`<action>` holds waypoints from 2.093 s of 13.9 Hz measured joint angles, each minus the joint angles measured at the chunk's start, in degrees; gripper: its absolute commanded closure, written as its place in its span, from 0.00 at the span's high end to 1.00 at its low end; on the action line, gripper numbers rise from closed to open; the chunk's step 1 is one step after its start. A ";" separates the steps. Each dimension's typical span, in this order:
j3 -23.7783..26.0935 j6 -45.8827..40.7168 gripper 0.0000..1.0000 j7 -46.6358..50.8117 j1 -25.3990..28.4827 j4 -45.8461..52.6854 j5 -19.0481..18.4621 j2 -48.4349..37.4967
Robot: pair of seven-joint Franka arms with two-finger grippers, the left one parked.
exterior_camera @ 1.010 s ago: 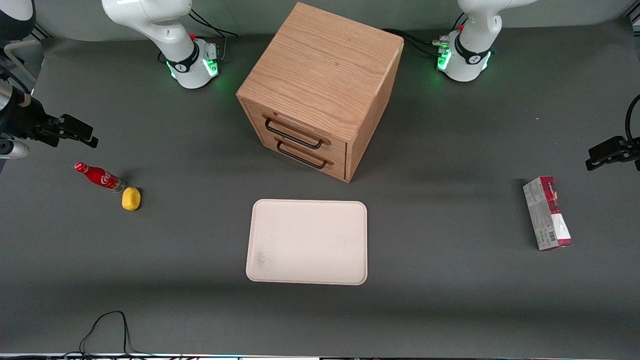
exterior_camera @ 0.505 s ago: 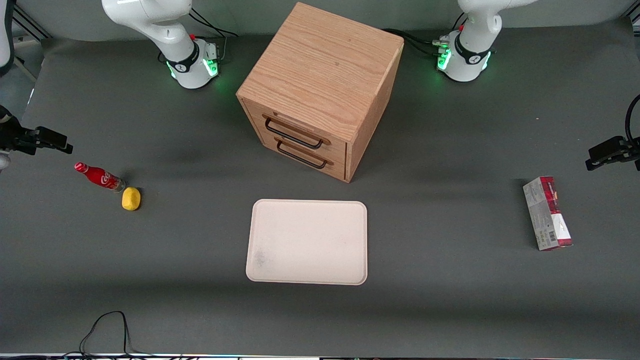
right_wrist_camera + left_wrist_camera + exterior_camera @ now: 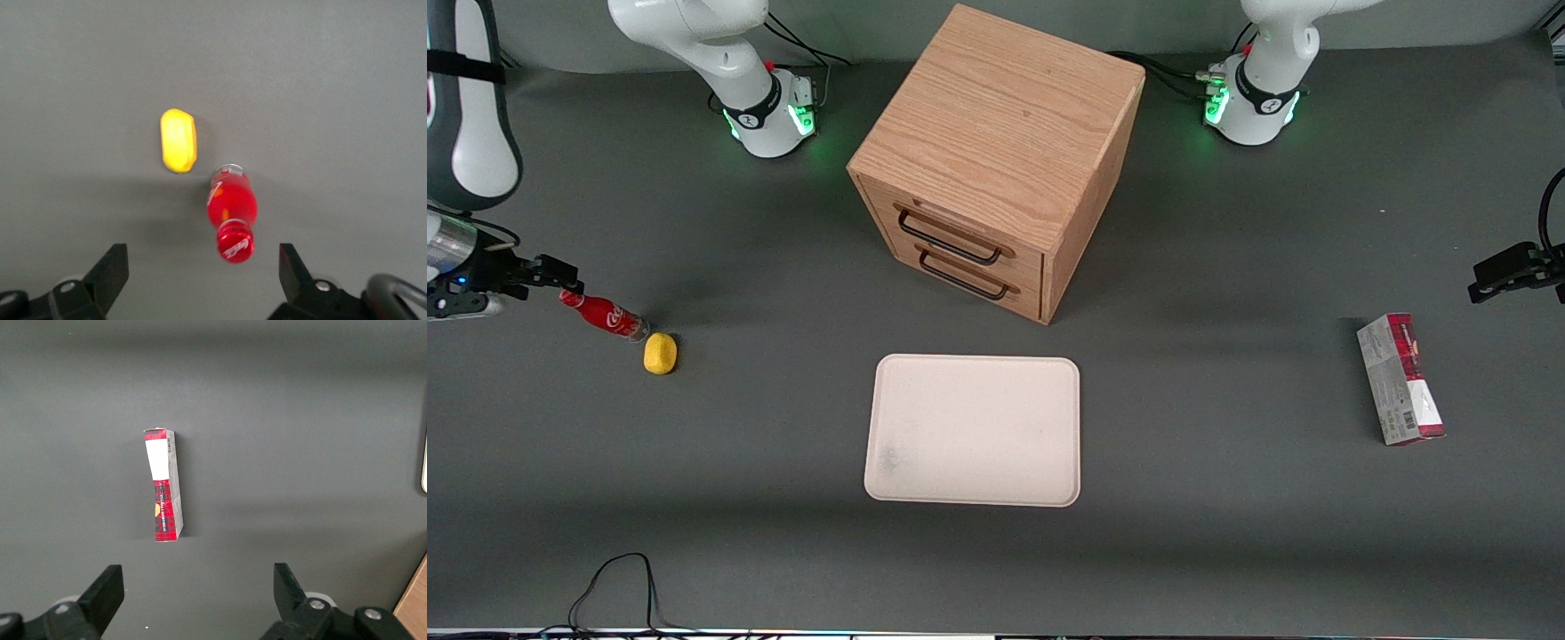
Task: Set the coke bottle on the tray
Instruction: 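Lower the right gripper around the bottle cap and close it, then lift the bottle and carry it over the white tray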
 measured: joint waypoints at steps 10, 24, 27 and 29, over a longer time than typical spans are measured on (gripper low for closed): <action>-2.49 8.23 0.69 -4.11 0.01 -4.38 0.44 5.64; 3.38 -5.86 0.09 -1.29 0.68 6.60 0.90 4.94; 9.08 -19.50 0.09 3.11 0.86 19.05 1.02 4.53; 13.60 -26.73 0.10 6.84 1.02 27.73 1.05 4.92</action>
